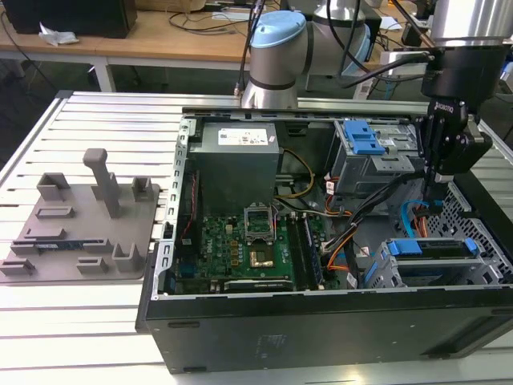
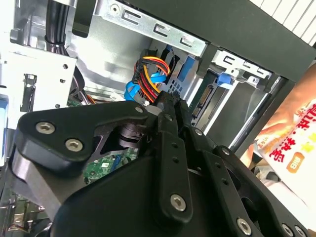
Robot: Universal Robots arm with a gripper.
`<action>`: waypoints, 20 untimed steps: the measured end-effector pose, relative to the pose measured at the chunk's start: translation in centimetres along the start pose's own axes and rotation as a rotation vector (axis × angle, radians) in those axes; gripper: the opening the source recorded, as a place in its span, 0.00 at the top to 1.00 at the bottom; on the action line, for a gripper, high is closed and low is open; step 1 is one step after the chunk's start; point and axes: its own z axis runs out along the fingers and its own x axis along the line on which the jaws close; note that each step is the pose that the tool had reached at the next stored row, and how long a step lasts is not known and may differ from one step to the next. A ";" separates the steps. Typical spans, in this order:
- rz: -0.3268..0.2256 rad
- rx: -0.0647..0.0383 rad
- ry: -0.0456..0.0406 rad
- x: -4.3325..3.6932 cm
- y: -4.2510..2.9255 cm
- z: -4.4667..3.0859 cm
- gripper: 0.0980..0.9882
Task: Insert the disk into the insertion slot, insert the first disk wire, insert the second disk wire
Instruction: 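Insert the first disk wire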
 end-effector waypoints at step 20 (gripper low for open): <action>-0.016 -0.058 -0.1243 3.22 -1.55 1.21 0.92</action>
